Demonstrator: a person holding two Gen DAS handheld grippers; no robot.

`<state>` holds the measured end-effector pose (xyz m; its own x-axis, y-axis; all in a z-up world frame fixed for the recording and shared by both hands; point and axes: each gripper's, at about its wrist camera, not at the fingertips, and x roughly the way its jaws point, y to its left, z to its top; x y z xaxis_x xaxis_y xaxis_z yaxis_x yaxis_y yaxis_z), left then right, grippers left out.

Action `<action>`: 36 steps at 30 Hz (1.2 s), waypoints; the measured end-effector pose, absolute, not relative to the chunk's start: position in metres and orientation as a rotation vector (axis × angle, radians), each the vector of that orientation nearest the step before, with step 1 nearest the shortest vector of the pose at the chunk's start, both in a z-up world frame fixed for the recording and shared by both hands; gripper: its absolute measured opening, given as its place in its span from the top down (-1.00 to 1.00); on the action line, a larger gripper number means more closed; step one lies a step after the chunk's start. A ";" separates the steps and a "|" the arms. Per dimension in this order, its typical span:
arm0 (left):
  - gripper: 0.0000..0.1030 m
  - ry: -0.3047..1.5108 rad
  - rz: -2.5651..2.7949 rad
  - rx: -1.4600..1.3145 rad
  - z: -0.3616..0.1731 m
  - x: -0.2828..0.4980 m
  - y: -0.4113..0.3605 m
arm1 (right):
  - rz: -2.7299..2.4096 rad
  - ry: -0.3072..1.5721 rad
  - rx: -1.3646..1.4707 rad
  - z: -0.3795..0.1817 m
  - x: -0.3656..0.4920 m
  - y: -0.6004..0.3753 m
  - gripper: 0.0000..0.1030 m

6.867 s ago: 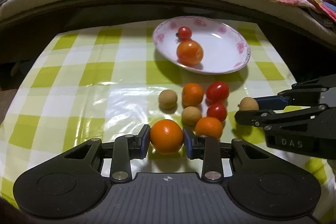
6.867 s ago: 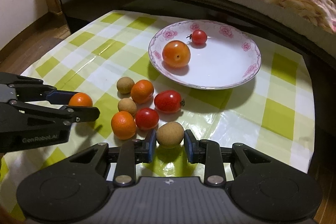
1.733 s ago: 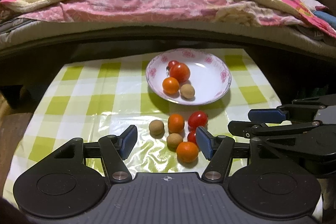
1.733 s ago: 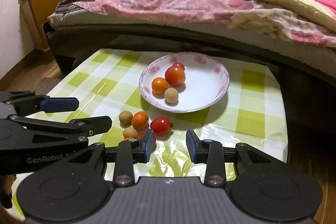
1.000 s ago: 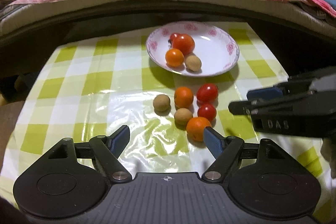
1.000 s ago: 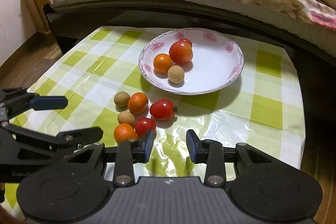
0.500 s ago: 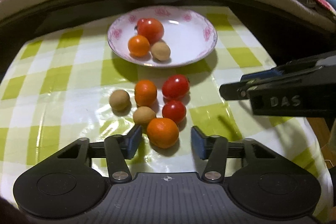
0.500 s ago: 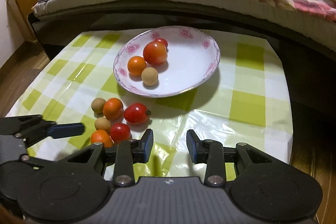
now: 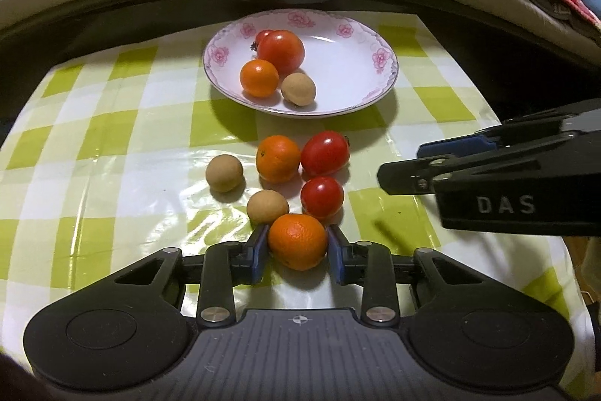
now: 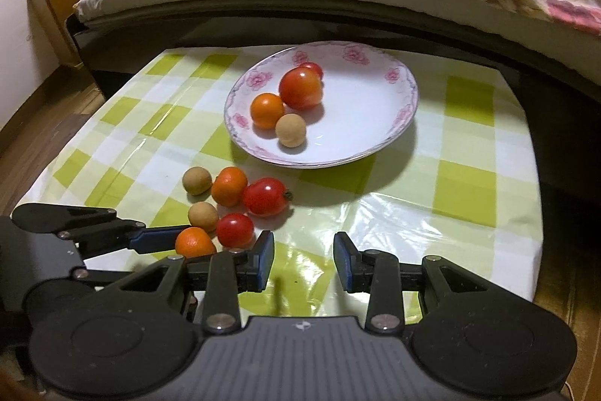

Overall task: Organize fruits
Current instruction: 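Close the left tool on an orange mandarin on the tablecloth, then grasp a red cherry tomato with the right tool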

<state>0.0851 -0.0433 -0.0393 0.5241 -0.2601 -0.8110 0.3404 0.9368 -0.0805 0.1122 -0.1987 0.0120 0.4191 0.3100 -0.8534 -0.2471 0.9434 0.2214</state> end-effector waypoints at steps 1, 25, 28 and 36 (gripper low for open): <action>0.21 0.954 -0.361 0.088 -0.038 0.084 -0.042 | 0.355 1.084 0.069 0.012 0.112 -0.198 0.28; 0.18 0.984 -0.341 0.068 -0.048 0.072 -0.014 | 0.485 1.092 -0.017 -0.014 0.125 -0.145 0.28; 0.13 0.984 -0.345 0.072 -0.048 0.072 -0.015 | 0.475 1.086 -0.047 -0.014 0.124 -0.142 0.39; -0.24 0.984 -0.338 0.087 -0.048 0.069 -0.015 | 0.483 1.096 -0.051 -0.011 0.121 -0.145 0.39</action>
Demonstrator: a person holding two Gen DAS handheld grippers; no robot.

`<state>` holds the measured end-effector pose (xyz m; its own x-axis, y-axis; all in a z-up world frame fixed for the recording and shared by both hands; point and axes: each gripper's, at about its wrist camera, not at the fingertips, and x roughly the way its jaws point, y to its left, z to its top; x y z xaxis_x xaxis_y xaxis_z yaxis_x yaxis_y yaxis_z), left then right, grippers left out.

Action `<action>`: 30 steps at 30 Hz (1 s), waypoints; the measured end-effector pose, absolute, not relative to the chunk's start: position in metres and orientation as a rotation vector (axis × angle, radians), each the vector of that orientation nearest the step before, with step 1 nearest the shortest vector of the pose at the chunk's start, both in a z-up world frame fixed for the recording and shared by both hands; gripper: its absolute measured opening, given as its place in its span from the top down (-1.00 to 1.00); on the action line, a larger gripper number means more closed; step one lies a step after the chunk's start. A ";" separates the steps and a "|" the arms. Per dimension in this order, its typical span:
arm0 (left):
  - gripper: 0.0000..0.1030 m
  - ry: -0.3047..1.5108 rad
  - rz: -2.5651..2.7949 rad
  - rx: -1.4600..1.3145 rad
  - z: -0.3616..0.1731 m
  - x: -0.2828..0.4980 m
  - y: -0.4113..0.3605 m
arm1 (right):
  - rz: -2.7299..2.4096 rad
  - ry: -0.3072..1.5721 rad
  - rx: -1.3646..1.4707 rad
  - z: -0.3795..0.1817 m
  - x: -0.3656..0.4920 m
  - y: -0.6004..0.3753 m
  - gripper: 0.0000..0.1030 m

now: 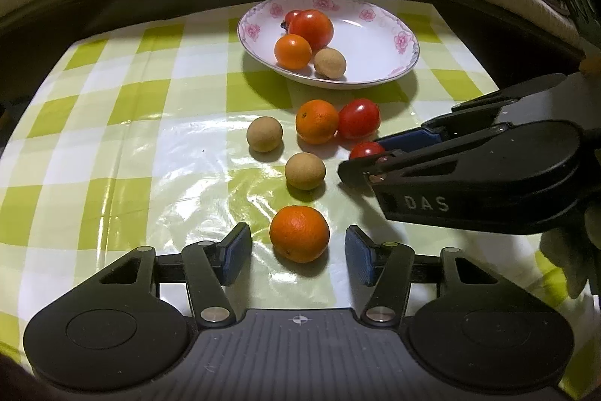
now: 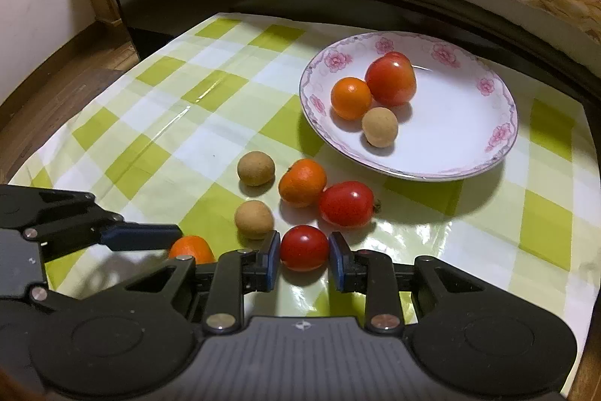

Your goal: Organize fruits

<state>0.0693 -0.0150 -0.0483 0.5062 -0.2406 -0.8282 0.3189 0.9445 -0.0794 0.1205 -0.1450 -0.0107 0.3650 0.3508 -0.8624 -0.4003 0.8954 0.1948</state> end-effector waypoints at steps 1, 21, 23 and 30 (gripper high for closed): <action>-0.24 0.984 -0.337 0.089 -0.048 0.069 -0.016 | 0.483 1.099 -0.054 -0.011 0.120 -0.146 0.39; 0.21 0.976 -0.351 0.103 -0.045 0.072 -0.028 | 0.467 1.095 -0.045 -0.004 0.112 -0.160 0.40; 0.21 0.978 -0.348 0.104 -0.046 0.073 -0.028 | 0.464 1.094 -0.047 -0.004 0.112 -0.162 0.40; 0.20 0.986 -0.350 0.110 -0.047 0.073 -0.028 | 0.455 1.096 -0.066 -0.004 0.111 -0.163 0.40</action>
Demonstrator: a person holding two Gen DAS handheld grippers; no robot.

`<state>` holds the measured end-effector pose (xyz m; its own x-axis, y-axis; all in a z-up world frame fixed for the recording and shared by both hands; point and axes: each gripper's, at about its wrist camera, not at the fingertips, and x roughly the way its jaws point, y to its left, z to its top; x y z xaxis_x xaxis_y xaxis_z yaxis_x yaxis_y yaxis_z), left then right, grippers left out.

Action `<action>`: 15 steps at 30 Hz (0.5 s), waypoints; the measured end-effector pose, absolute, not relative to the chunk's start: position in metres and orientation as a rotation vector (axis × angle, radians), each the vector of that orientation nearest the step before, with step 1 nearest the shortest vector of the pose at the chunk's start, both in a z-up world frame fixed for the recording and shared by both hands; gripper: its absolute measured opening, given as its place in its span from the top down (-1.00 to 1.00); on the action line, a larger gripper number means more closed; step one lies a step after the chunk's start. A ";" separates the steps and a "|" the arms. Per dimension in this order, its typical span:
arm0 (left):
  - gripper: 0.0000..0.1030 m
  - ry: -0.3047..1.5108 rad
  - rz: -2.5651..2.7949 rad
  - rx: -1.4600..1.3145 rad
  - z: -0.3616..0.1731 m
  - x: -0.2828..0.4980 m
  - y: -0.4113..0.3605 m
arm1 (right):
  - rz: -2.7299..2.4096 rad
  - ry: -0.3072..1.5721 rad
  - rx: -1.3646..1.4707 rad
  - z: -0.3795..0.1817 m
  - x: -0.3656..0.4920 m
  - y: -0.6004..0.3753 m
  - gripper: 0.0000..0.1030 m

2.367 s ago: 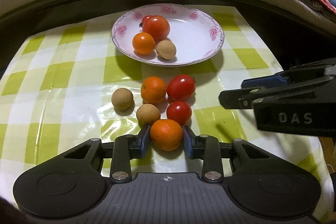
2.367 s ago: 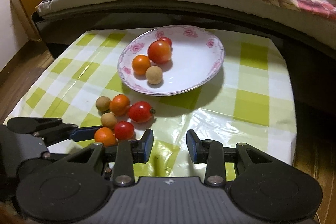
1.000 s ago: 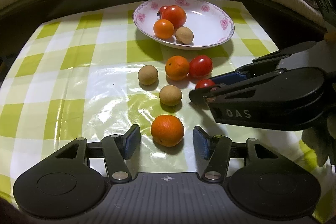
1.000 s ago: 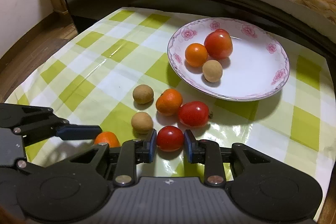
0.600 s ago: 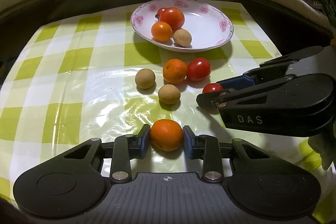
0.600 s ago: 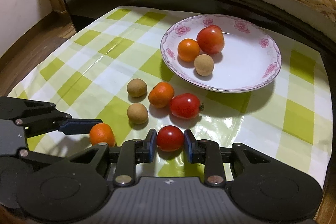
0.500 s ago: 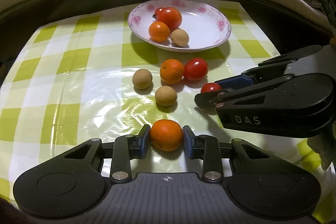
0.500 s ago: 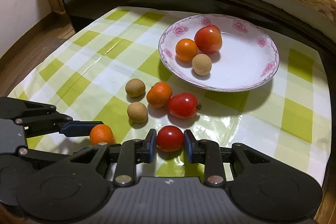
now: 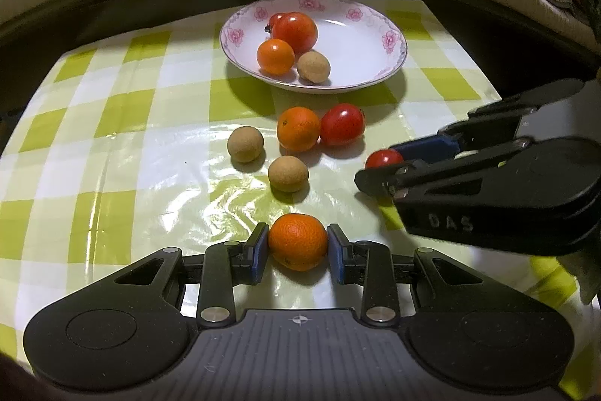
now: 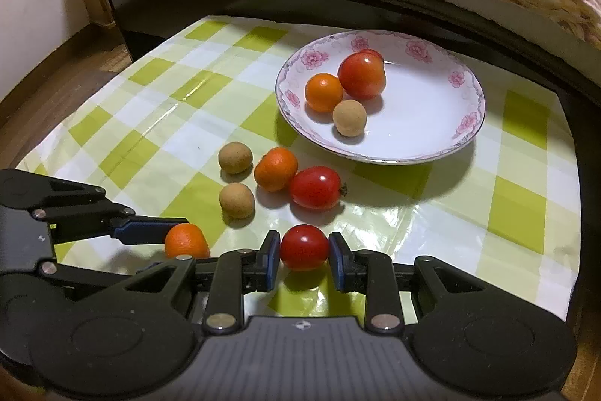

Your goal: Organize fruits

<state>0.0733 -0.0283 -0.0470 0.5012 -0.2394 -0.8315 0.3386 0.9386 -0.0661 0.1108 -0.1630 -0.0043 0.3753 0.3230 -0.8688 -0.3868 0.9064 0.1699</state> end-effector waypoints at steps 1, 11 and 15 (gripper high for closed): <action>0.20 0.986 -0.351 0.111 -0.047 0.073 -0.028 | 0.455 1.102 -0.069 -0.006 0.111 -0.162 0.40; 0.07 0.981 -0.353 0.131 -0.049 0.071 -0.030 | 0.459 1.106 -0.089 -0.008 0.110 -0.160 0.39; -0.03 0.981 -0.354 0.134 -0.049 0.070 -0.031 | 0.458 1.105 -0.089 -0.009 0.110 -0.160 0.39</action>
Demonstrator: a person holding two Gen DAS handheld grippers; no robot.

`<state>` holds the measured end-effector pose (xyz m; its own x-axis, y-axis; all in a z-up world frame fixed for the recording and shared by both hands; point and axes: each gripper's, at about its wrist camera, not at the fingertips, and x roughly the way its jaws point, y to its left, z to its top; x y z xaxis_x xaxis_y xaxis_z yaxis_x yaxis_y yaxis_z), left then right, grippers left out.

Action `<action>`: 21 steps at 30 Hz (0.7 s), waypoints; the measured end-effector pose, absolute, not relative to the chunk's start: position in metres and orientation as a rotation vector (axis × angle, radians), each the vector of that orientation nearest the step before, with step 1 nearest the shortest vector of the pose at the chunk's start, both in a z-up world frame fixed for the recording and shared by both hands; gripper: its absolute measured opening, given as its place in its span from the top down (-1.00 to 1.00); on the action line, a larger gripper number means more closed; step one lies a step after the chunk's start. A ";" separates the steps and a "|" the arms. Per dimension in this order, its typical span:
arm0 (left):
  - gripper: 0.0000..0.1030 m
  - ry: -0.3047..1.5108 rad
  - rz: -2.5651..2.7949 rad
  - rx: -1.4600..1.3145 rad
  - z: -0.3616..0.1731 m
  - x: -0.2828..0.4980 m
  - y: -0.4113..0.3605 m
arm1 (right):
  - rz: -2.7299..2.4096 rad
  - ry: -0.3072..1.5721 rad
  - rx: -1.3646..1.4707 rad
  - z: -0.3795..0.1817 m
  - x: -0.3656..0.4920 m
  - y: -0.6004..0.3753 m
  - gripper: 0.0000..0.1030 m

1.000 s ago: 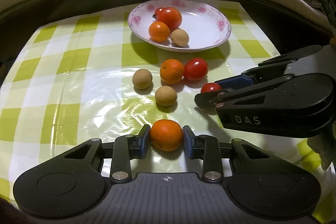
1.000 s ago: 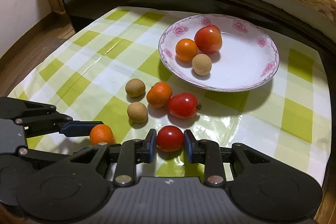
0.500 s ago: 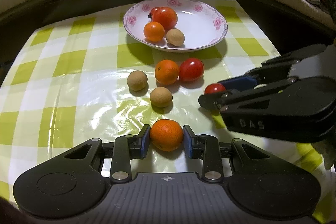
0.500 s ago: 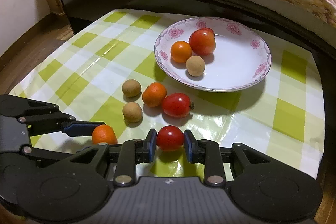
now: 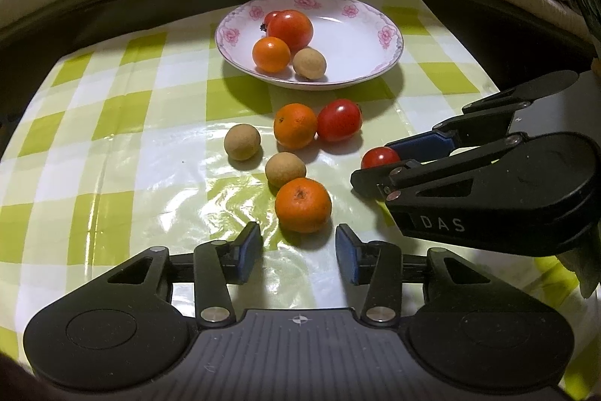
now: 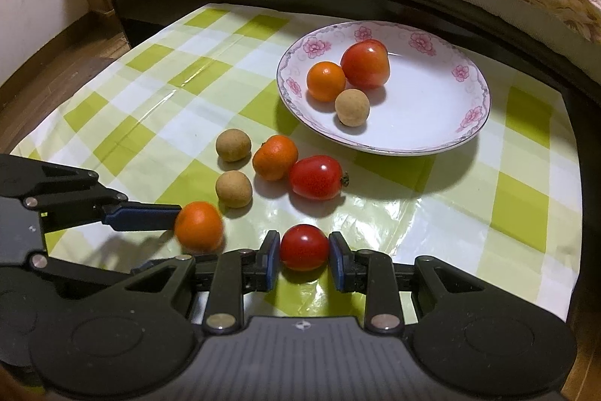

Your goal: Organize fruits

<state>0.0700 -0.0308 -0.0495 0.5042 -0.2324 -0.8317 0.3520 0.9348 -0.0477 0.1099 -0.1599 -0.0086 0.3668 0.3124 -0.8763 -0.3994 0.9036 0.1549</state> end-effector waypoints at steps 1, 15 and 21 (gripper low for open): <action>-0.04 0.982 -0.354 0.134 -0.049 0.070 -0.031 | 0.458 1.104 -0.089 -0.008 0.110 -0.160 0.39; -0.11 0.969 -0.361 0.127 -0.050 0.069 -0.030 | 0.462 1.104 -0.073 -0.009 0.109 -0.164 0.38; 0.11 0.960 -0.364 0.127 -0.049 0.072 -0.035 | 0.454 1.100 -0.066 -0.007 0.108 -0.168 0.38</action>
